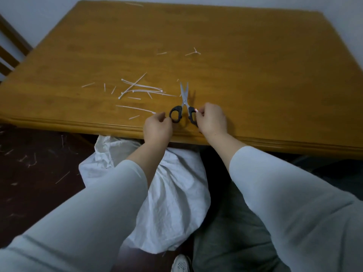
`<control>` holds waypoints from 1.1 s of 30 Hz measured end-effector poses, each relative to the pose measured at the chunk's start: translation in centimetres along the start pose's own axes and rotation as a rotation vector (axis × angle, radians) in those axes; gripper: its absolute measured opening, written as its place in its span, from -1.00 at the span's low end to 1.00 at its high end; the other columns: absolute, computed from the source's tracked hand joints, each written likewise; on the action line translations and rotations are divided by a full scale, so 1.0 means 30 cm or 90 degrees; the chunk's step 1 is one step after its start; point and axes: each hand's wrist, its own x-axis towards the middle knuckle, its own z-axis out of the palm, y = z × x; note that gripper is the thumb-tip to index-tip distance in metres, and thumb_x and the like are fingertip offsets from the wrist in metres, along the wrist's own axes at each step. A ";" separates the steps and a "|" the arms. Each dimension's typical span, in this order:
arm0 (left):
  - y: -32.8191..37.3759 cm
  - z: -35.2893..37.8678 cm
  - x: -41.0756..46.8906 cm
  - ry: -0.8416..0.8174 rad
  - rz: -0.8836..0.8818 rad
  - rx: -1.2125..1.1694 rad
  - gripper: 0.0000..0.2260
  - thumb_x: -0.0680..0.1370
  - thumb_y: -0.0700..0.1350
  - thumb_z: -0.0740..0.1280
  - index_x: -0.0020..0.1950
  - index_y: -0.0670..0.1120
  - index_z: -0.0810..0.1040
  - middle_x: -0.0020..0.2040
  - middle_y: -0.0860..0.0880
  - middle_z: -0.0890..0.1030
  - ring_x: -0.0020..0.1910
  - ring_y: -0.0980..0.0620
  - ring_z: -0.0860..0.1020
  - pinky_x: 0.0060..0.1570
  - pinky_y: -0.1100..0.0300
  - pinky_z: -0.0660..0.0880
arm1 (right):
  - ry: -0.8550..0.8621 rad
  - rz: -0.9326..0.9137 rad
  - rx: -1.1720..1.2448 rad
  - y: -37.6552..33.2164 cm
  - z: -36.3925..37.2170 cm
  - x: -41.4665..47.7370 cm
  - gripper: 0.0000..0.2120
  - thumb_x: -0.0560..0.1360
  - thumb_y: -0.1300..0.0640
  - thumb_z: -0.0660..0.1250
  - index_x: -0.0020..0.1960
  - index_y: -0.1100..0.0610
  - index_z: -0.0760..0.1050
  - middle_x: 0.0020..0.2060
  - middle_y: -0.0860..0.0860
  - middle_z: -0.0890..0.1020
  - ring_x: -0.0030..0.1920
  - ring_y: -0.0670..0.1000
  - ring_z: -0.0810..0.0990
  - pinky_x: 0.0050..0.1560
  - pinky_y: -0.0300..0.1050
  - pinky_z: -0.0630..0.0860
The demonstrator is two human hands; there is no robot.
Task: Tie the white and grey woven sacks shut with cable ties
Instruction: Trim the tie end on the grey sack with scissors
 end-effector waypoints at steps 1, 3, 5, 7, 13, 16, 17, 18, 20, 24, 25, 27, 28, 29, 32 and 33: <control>0.011 0.004 -0.010 0.000 0.009 0.004 -0.63 0.58 -0.08 0.22 0.38 -0.13 0.41 0.35 -0.08 0.47 0.33 -0.07 0.42 0.32 0.09 0.36 | 0.021 -0.012 0.024 0.021 -0.017 -0.025 -0.80 0.58 0.08 0.17 -0.01 0.16 0.51 -0.06 0.08 0.58 -0.07 0.11 0.59 -0.20 -0.11 0.43; 0.043 0.025 -0.042 -0.026 0.016 0.010 -0.55 0.57 0.03 0.24 0.40 -0.15 0.37 0.36 -0.10 0.46 0.34 -0.08 0.41 0.32 0.07 0.35 | 0.054 -0.056 0.050 0.063 -0.059 -0.087 -0.82 0.57 0.08 0.20 0.03 0.15 0.52 0.00 0.05 0.55 -0.03 0.07 0.56 -0.15 -0.11 0.41; 0.075 0.071 -0.090 -0.079 -0.010 0.006 -0.46 0.53 0.10 0.28 0.40 -0.20 0.36 0.34 -0.13 0.47 0.33 -0.12 0.42 0.26 0.06 0.37 | 0.081 -0.104 0.097 0.113 -0.095 -0.156 -0.84 0.55 0.09 0.24 0.00 0.16 0.53 -0.02 0.06 0.54 -0.05 0.07 0.56 -0.10 -0.07 0.46; 0.088 0.134 -0.151 -0.137 -0.026 -0.030 -0.53 0.51 0.08 0.33 0.23 -0.27 0.51 0.08 -0.21 0.60 0.07 -0.15 0.56 -0.02 0.08 0.50 | 0.104 -0.131 0.173 0.176 -0.121 -0.227 -0.88 0.51 0.13 0.31 -0.06 0.17 0.55 -0.13 0.04 0.53 -0.12 0.08 0.58 -0.14 -0.02 0.51; 0.031 0.305 -0.369 -0.231 -0.133 -0.130 -0.81 0.52 -0.06 0.34 -0.23 -0.15 0.54 -0.48 -0.05 0.42 -0.53 0.03 0.34 -0.47 0.27 0.26 | -0.044 0.301 0.738 0.413 -0.224 -0.392 -0.73 0.55 0.10 0.21 -0.27 0.20 0.50 -0.36 0.10 0.57 -0.50 0.00 0.46 -0.58 -0.26 0.30; -0.006 0.423 -0.485 -0.271 -0.179 -0.165 -0.83 0.52 -0.09 0.32 -0.22 -0.14 0.54 -0.32 -0.13 0.50 -0.37 -0.06 0.45 -0.32 0.16 0.36 | -0.250 0.394 0.821 0.552 -0.290 -0.494 -0.78 0.50 0.12 0.21 -0.27 0.15 0.50 -0.38 0.05 0.58 -0.50 -0.07 0.43 -0.59 -0.32 0.21; -0.019 0.467 -0.526 -0.294 -0.184 -0.170 -0.82 0.54 -0.09 0.30 -0.21 -0.15 0.54 -0.31 -0.13 0.53 -0.37 -0.06 0.48 -0.30 0.15 0.39 | -0.287 0.398 0.850 0.594 -0.309 -0.529 -0.77 0.49 0.13 0.20 -0.31 0.12 0.50 -0.41 0.02 0.57 -0.50 -0.07 0.42 -0.59 -0.31 0.19; -0.033 0.510 -0.563 -0.327 -0.190 -0.173 -0.80 0.55 -0.09 0.26 -0.20 -0.16 0.53 -0.33 -0.12 0.55 -0.41 -0.05 0.51 -0.31 0.16 0.42 | -0.308 0.405 0.878 0.636 -0.325 -0.560 -0.71 0.49 0.13 0.20 -0.38 0.10 0.52 -0.44 0.00 0.55 -0.50 -0.07 0.42 -0.61 -0.30 0.17; -0.057 0.589 -0.643 -0.393 -0.206 -0.178 -0.74 0.59 -0.09 0.19 -0.24 -0.16 0.51 -0.46 -0.08 0.57 -0.53 0.02 0.54 -0.37 0.19 0.46 | -0.329 0.431 0.922 0.716 -0.347 -0.619 -0.61 0.53 0.12 0.21 -0.46 0.08 0.53 -0.47 -0.01 0.53 -0.55 -0.10 0.38 -0.66 -0.34 0.13; -0.109 0.708 -0.784 -0.443 -0.221 -0.080 -0.76 0.59 -0.08 0.19 -0.23 -0.12 0.51 -0.45 -0.04 0.57 -0.44 0.02 0.52 -0.41 0.22 0.41 | -0.320 0.484 0.963 0.880 -0.362 -0.721 -0.89 0.49 0.15 0.31 -0.20 0.15 0.45 -0.32 0.04 0.46 -0.59 -0.15 0.32 -0.70 -0.37 0.11; -0.126 0.734 -0.804 -0.440 -0.222 -0.048 -0.76 0.58 -0.08 0.18 -0.23 -0.11 0.51 -0.42 -0.04 0.56 -0.39 0.00 0.49 -0.36 0.20 0.39 | -0.308 0.484 0.938 0.924 -0.367 -0.745 -0.90 0.48 0.17 0.34 -0.17 0.16 0.46 -0.31 0.07 0.48 -0.59 -0.15 0.33 -0.70 -0.36 0.12; -0.152 0.782 -0.830 -0.413 -0.243 -0.012 -0.76 0.55 -0.09 0.15 -0.25 -0.11 0.51 -0.34 -0.06 0.56 -0.32 -0.02 0.48 -0.27 0.18 0.40 | -0.284 0.480 0.867 1.006 -0.381 -0.789 -0.93 0.46 0.20 0.35 -0.15 0.20 0.49 -0.29 0.13 0.57 -0.61 -0.13 0.35 -0.70 -0.35 0.12; -0.166 0.807 -0.835 -0.397 -0.256 -0.003 -0.77 0.54 -0.11 0.14 -0.25 -0.12 0.49 -0.33 -0.07 0.54 -0.33 -0.02 0.47 -0.29 0.20 0.39 | -0.268 0.481 0.836 1.045 -0.390 -0.808 -0.93 0.46 0.22 0.36 -0.16 0.22 0.51 -0.29 0.15 0.61 -0.61 -0.13 0.36 -0.69 -0.36 0.12; -0.182 0.832 -0.839 -0.383 -0.260 0.006 -0.78 0.55 -0.15 0.14 -0.27 -0.13 0.46 -0.34 -0.08 0.51 -0.37 0.00 0.44 -0.35 0.24 0.38 | -0.245 0.489 0.812 1.085 -0.398 -0.824 -0.94 0.45 0.24 0.36 -0.18 0.22 0.52 -0.31 0.15 0.63 -0.61 -0.12 0.37 -0.68 -0.37 0.12; -0.242 0.906 -0.846 -0.364 -0.198 0.070 -0.76 0.54 -0.28 0.23 -0.34 -0.16 0.43 -0.40 -0.12 0.43 -0.47 0.01 0.38 -0.45 0.26 0.39 | -0.147 0.513 0.761 1.205 -0.412 -0.868 -0.91 0.43 0.27 0.39 -0.24 0.20 0.53 -0.45 0.07 0.63 -0.63 -0.13 0.36 -0.66 -0.38 0.13; -0.265 0.931 -0.850 -0.365 -0.146 0.126 -0.78 0.52 -0.30 0.28 -0.33 -0.18 0.49 -0.41 -0.12 0.46 -0.46 -0.02 0.42 -0.38 0.20 0.47 | -0.116 0.523 0.755 1.241 -0.415 -0.885 -0.90 0.42 0.28 0.40 -0.26 0.20 0.53 -0.49 0.05 0.62 -0.64 -0.14 0.35 -0.66 -0.38 0.12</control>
